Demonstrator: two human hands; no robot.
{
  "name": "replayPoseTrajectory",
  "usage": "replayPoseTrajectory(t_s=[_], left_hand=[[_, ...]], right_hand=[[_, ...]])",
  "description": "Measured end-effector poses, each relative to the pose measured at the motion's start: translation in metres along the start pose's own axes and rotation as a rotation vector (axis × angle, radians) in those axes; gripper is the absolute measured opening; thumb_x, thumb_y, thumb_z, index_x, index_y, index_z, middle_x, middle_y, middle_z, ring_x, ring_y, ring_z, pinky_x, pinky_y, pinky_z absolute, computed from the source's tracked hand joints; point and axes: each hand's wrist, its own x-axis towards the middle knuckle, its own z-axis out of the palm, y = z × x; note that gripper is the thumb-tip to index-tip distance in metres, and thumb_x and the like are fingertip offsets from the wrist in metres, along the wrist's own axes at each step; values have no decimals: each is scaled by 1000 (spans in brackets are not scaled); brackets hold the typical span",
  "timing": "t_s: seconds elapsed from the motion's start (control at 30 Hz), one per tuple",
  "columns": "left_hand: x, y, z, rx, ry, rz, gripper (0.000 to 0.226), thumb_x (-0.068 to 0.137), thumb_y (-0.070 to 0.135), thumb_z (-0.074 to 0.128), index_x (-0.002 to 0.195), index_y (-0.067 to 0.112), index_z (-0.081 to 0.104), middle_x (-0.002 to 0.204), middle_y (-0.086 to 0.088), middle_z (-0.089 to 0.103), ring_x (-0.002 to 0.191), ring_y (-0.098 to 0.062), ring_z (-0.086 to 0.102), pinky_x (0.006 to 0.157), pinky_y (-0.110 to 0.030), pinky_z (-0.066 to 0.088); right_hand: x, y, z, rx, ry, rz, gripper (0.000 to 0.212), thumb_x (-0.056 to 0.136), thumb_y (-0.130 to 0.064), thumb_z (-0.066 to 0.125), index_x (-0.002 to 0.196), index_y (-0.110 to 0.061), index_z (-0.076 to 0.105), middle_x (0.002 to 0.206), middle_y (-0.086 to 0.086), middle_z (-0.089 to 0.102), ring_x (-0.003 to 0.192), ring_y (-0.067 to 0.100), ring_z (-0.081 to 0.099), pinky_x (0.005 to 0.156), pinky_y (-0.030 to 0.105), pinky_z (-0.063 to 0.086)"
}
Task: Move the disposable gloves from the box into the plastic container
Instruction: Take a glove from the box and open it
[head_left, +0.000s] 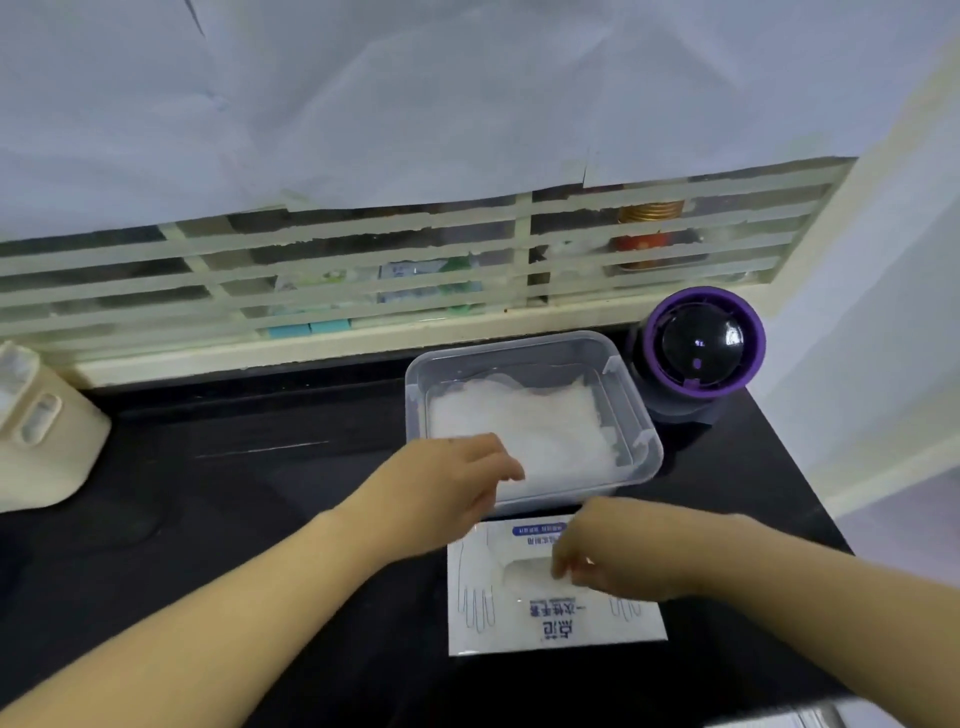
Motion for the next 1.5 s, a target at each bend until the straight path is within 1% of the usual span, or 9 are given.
replayPoseTrajectory(t_s=[0.13,0.2,0.3,0.5,0.67,0.83,0.93,1.23,1.5], left_hand=[[-23,14,30,73,-179,113,30,86,17,45,103,19,69,95,5,66,65,-13,62,51,-22,41],[-32,14,48,49,-330,0,39,96,25,48,134,22,53,129,3,56,105,-17,60,78,-29,49],[-42,10,68,24,-480,-173,82,92,45,58,156,21,13,162,4,11,148,-14,13,117,-24,12],[-40,1,80,66,-505,-206,99,85,58,61,156,17,6,163,3,-7,150,-14,1,119,-26,2],[-37,3,77,80,-525,-219,100,84,57,62,156,17,6,164,2,-6,150,-15,3,119,-28,6],[-36,9,72,82,-546,-237,102,82,57,65,156,17,9,163,1,3,149,-17,11,118,-29,13],[-37,16,63,5,-557,-320,83,78,51,72,145,20,32,144,3,42,127,-22,44,103,-29,37],[-30,26,-7,-682,-406,-590,72,80,61,66,142,35,42,137,22,50,119,7,51,108,-24,40],[9,35,-34,-1646,118,-692,53,85,46,61,133,27,53,129,-1,65,122,-20,59,108,-46,41]], right_hand=[[28,11,49,-347,12,-73,52,100,-16,41,146,-35,26,118,7,54,97,31,59,77,40,49],[35,12,53,-378,88,-158,43,102,-26,38,143,-32,28,112,6,56,88,29,60,70,39,48],[44,14,58,-393,156,-241,31,103,-31,36,133,-27,43,107,5,58,86,28,59,69,39,46],[50,17,70,-405,237,-195,34,97,-17,47,130,-25,52,101,6,58,76,31,60,64,38,50],[36,26,72,-291,544,-323,20,67,-15,80,73,-24,63,67,-3,47,41,19,41,35,27,34],[1,1,26,140,862,-227,22,92,-32,51,87,-18,67,87,-10,49,58,8,50,56,23,47],[-17,-9,-16,428,974,-54,17,89,-34,51,88,-21,61,90,-14,53,73,11,55,72,22,49],[-31,-5,-51,1473,589,198,16,95,-17,53,95,-8,67,89,6,68,85,19,64,69,26,53],[-17,-8,-33,2054,271,108,24,97,-16,46,90,-5,65,76,7,62,62,18,57,63,34,53]])
